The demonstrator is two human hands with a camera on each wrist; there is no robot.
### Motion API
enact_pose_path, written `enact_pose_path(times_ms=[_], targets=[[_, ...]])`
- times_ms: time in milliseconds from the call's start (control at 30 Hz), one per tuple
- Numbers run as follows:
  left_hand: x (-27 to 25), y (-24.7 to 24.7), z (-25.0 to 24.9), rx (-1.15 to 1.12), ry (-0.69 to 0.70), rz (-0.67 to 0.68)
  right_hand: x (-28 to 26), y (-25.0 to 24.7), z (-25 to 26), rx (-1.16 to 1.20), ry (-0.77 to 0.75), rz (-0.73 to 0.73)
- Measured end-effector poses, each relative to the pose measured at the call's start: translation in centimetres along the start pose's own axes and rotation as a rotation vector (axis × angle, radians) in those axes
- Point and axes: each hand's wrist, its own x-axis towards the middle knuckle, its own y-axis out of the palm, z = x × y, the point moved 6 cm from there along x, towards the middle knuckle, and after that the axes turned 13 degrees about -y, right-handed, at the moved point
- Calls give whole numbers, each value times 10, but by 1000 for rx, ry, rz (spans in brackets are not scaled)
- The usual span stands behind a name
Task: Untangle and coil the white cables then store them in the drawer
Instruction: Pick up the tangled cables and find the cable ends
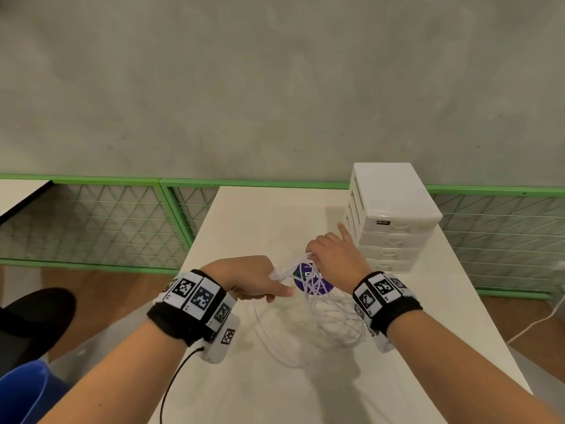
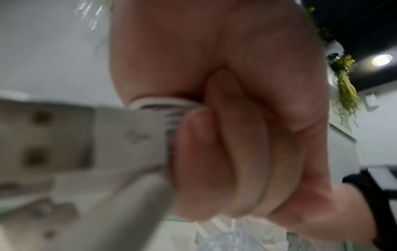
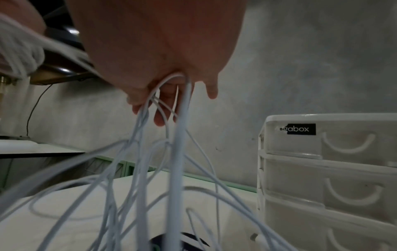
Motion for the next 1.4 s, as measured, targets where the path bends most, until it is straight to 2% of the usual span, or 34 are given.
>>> enact_pose_path(times_ms=[67,200,300,400,600,733,767,867,900,967,1033,1267,1400], targets=[[-7,-2,-11,-149,72,53,-2,0,1,-1,-15,-66],[-18,-14,-26,-452,244,80,-7,8,11,56,-44,-103],[-23,-26,-29,-635,324,7,-13,10,20,236,-55,-96],[-25,-39,-28,-798,387,-73,-27,14,14,327,15,-102],[-27,-41,-29,-785,387,-215,-41,38,-3,380,188,-6],[-25,-47,-19,-731,315,-283,-39,30,-16,496,266,35],[-26,-50,-18,-723,303,-303,-36,20,-17,546,274,-22],[-28,-57,-17,-724,288,-350,-28,-20,-19,782,295,-360],[-28,-57,-18,-731,288,-355,-24,-28,-15,846,287,-391],[-29,-56,-22,-740,294,-356,-17,-27,-1,907,271,-268],[-31,-54,-27,-728,305,-358,-14,-16,15,858,248,-148],[-27,-56,-14,-769,254,-444,-22,5,17,817,239,-266],[-24,-65,5,-842,183,-544,-30,18,5,791,280,-202]])
